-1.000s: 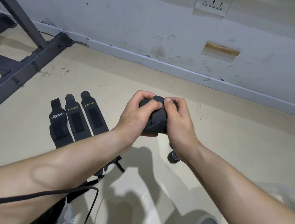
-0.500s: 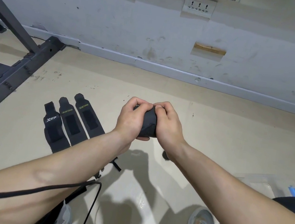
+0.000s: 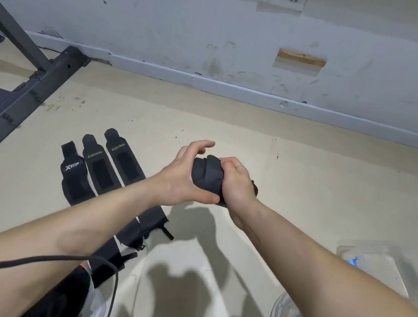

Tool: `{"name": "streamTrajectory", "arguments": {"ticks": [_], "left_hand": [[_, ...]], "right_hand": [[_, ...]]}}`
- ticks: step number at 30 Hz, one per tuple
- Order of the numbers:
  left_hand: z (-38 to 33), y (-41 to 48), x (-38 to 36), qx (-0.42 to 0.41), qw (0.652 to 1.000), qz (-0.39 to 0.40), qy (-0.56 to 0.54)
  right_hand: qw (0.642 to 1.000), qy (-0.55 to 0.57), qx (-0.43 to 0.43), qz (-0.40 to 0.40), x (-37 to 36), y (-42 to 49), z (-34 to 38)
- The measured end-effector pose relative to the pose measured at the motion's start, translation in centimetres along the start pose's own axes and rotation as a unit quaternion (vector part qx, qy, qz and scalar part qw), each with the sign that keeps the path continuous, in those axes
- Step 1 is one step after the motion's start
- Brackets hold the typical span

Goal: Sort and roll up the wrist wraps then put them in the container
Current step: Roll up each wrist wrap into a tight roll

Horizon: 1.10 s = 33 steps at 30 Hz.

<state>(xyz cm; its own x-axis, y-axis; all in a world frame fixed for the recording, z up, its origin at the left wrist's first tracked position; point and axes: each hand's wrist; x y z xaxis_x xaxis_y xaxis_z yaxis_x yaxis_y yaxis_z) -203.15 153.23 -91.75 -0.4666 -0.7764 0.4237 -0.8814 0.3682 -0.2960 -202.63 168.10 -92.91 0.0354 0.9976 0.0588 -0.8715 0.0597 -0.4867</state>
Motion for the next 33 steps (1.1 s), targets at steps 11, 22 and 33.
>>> {"name": "streamTrajectory", "arguments": {"ticks": [11,22,33], "left_hand": [[8.0,9.5,-4.8,0.043,0.996,-0.074,0.032],[18.0,20.4,-10.8,0.076,0.947,-0.070,0.303],[19.0,26.2,-13.3,0.051,0.917,0.050,0.392]], "right_hand": [[0.984,0.032,-0.172,-0.044,1.4,10.2,-6.5],[0.969,0.111,-0.190,-0.110,-0.2,17.5,-16.7],[0.955,0.125,-0.183,-0.195,-1.0,21.5,-19.6]]}}
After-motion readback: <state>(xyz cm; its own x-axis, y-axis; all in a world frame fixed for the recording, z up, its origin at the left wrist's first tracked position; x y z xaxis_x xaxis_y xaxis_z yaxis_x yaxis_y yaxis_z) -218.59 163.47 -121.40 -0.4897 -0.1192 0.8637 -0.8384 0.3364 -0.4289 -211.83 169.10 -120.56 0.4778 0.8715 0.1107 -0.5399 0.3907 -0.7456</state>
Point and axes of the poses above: each hand's wrist, its own y-axis towards the middle knuckle, its own x-axis out of the back of the hand, z = x × y, and after that the axes turned 1 degree about z, right-handed
